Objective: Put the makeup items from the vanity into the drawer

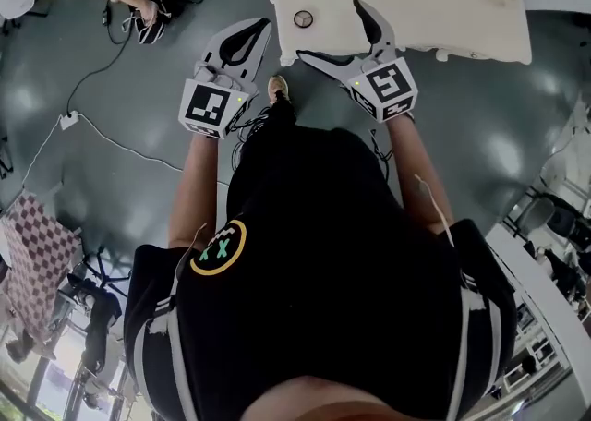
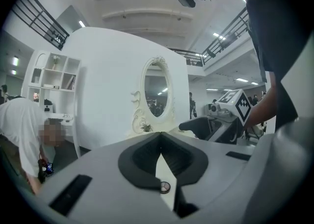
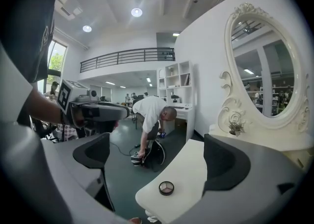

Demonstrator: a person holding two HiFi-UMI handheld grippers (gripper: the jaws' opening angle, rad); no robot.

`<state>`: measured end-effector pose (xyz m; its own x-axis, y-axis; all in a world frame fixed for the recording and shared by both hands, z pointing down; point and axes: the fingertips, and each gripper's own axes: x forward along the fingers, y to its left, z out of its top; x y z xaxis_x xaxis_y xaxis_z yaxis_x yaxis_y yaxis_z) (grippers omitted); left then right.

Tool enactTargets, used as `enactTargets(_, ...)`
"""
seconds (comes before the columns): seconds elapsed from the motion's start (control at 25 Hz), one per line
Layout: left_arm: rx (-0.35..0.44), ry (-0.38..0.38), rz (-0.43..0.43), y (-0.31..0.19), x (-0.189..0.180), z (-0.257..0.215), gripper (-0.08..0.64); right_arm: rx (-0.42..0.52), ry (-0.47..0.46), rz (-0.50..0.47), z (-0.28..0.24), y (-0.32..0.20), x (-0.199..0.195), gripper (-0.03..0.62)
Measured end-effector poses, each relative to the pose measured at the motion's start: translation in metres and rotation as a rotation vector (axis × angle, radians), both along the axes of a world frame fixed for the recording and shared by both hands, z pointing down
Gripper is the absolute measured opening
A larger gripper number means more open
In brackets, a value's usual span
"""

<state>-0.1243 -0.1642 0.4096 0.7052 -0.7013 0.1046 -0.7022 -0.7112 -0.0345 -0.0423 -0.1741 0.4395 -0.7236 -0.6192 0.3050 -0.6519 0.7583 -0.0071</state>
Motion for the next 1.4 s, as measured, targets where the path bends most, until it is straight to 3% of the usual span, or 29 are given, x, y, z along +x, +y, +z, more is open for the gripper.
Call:
enactTargets(0.28,-0.020,0.006,0.036,-0.030,0.000,0.008,0.020,-0.021,0.053,0.013,0.013,-0.029,-0.006,0.598)
enactTargets(0.8,-0.046,-0.025,-0.096,-0.059,0.020,0.006,0.020,-0.125,0.102,-0.114,0.097,-0.061,-0.002,0.598)
enactTargets(1.4,-0.057,-0.055,-0.143,-0.077,0.018,0.004,0.020,-0.265,0.306,-0.161,0.214,-0.077,-0.009,0.598)
